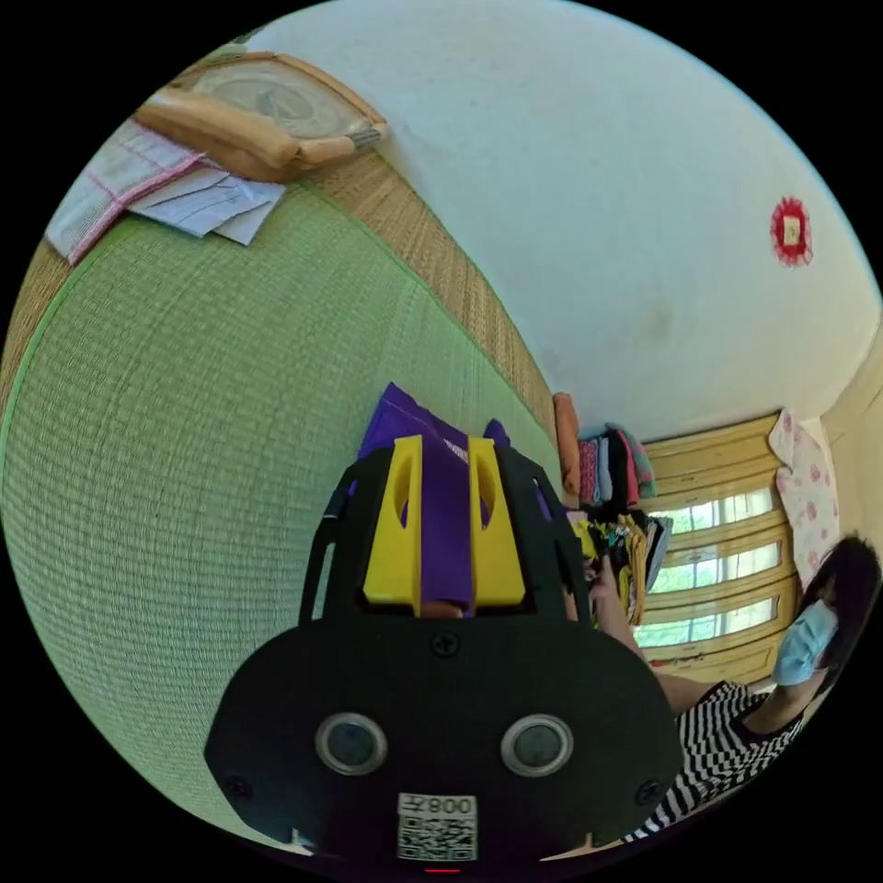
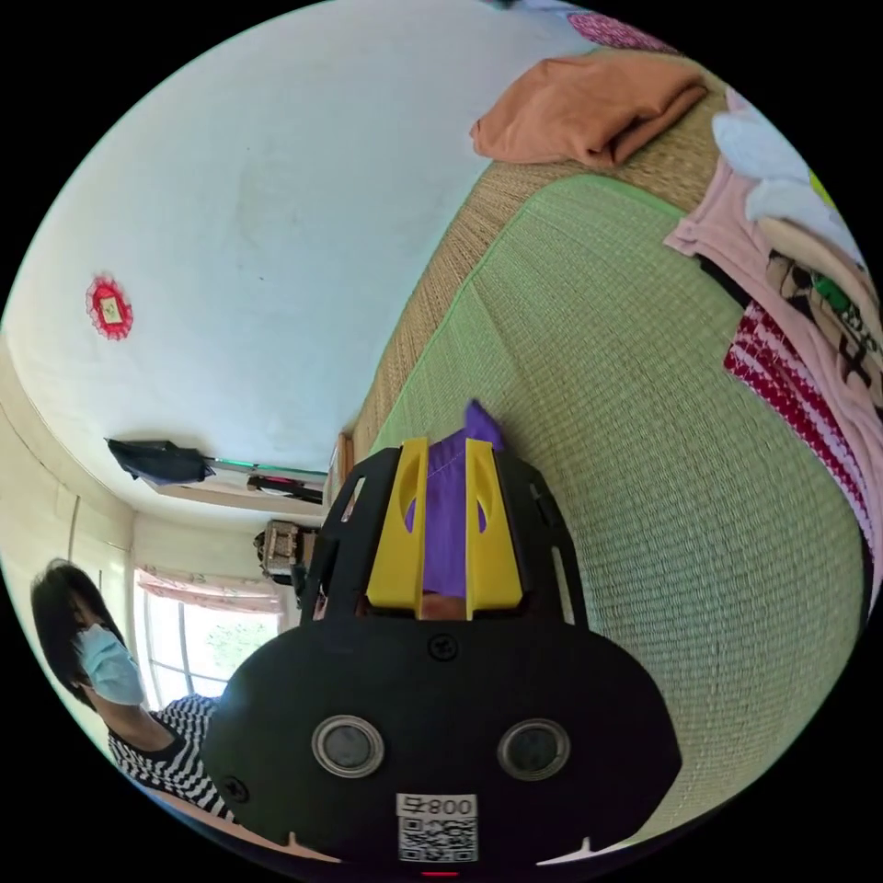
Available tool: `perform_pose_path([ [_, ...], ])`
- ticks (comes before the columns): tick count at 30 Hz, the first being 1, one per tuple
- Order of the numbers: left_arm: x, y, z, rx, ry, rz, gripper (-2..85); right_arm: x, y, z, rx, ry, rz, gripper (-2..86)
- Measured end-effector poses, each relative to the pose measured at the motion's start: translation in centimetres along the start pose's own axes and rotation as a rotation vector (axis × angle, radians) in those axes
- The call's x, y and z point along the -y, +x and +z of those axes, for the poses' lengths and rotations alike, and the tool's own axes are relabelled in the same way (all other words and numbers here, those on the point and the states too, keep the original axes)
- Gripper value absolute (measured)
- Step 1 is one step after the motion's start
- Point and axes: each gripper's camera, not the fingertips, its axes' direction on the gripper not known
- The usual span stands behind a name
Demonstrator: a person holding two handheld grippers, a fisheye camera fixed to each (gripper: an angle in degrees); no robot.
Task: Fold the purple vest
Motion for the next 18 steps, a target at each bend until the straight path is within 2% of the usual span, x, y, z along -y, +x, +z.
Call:
perform_pose_path([
  [3,0.8,4.9,2.0,0.102,-0.081,0.141,8.3,-0.6,-4.1,1.4,-0.063,-0.014,-0.095,7.4],
  [8,3.5,10.9,6.0,0.298,-0.191,0.299,8.5,-1.4,-11.7,8.2,-0.347,-0.162,-0.307,7.7],
  [10,4.2,13.0,8.7,0.468,-0.284,0.361,7.6,-1.6,-13.5,10.9,-0.444,-0.212,-0.358,7.9],
  [13,4.3,15.0,10.6,0.641,-0.321,0.398,4.2,-1.9,-15.1,15.1,-0.598,-0.292,-0.403,7.7],
  [18,3.8,18.5,9.6,0.652,-0.249,0.459,1.1,-2.7,-17.4,17.9,-0.701,-0.31,-0.456,4.6],
])
